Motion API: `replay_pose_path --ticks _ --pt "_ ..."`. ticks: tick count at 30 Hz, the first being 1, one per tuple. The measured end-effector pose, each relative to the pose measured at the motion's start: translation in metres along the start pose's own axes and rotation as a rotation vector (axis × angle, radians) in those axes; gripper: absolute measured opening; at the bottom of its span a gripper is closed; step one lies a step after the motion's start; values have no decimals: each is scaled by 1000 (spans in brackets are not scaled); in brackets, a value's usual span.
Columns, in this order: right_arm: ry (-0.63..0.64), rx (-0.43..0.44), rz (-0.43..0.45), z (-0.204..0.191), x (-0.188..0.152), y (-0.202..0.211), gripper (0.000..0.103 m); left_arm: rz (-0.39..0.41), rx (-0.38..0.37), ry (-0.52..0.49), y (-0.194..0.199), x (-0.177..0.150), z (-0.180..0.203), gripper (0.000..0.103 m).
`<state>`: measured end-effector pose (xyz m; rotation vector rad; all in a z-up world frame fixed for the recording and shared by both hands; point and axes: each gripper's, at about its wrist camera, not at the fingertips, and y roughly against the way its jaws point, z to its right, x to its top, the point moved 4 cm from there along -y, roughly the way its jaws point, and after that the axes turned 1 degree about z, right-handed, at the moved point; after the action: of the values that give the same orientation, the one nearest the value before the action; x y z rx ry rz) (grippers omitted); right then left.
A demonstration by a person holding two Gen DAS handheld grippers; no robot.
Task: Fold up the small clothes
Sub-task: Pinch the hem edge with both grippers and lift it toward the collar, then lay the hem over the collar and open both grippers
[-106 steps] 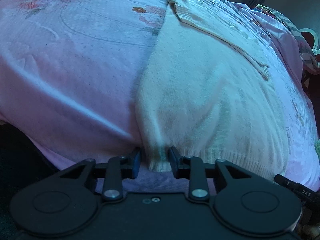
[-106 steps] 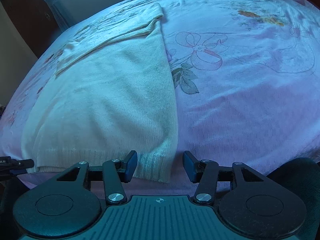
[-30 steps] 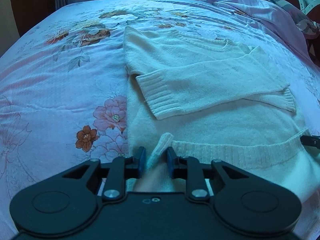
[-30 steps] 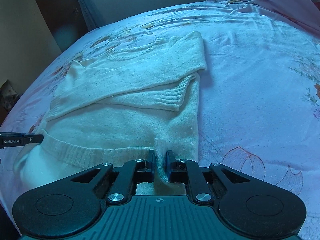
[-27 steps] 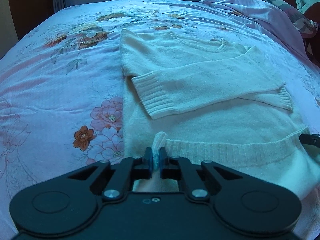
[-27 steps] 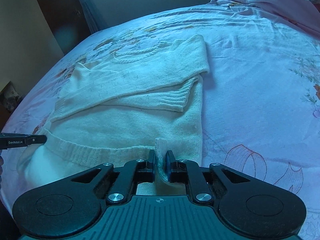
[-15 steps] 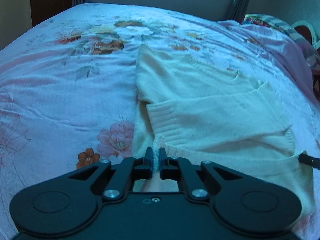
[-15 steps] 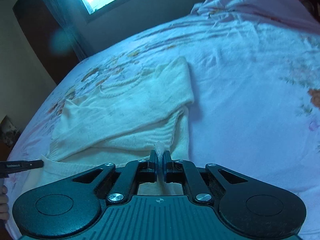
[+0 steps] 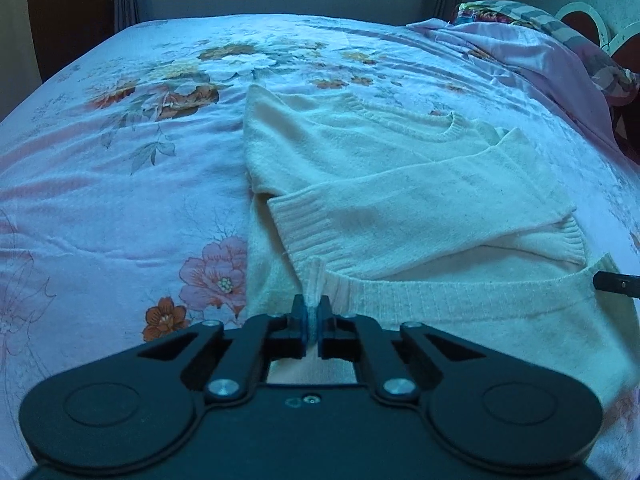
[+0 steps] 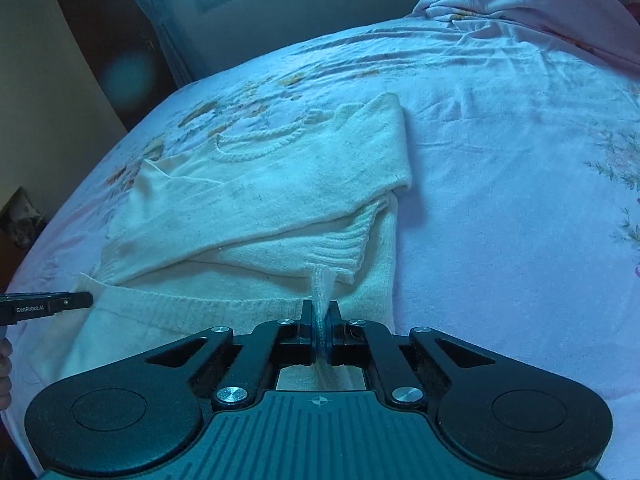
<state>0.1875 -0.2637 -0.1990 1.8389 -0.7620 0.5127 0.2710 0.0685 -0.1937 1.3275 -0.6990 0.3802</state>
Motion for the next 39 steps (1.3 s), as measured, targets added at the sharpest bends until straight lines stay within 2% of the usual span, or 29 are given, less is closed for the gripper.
replay_pose_path --ticks 6,10,17,23,27,30,32,33,34,36,39 --pt "24 40 96 -8 30 14 3 101 -31 49 20 35 -3 3" --pt "35 28 156 -6 59 9 3 148 -38 66 15 69 -2 3" --pt "42 2 213 7 122 -30 3 181 -19 89 -31 134 -1 3" --pt "30 -26 226 17 168 -79 3 187 33 107 -80 176 -3 3" --pt "37 -69 212 25 185 -115 3 154 65 125 -116 184 -8 3" --pt "47 -123 152 35 178 -148 3 76 100 99 -150 173 -8 4" --pt "64 -181 96 43 167 -169 4 3 121 73 -171 160 -10 9" --pt "65 -195 74 48 161 -178 4 19 128 60 -173 157 -10 12" --pt "66 -194 81 49 159 -179 4 27 146 51 -172 157 -10 19" --pt "67 -200 89 50 158 -176 4 26 145 75 -166 160 -14 21" --pt "58 -239 176 50 166 -150 4 76 136 126 -141 169 -23 23"
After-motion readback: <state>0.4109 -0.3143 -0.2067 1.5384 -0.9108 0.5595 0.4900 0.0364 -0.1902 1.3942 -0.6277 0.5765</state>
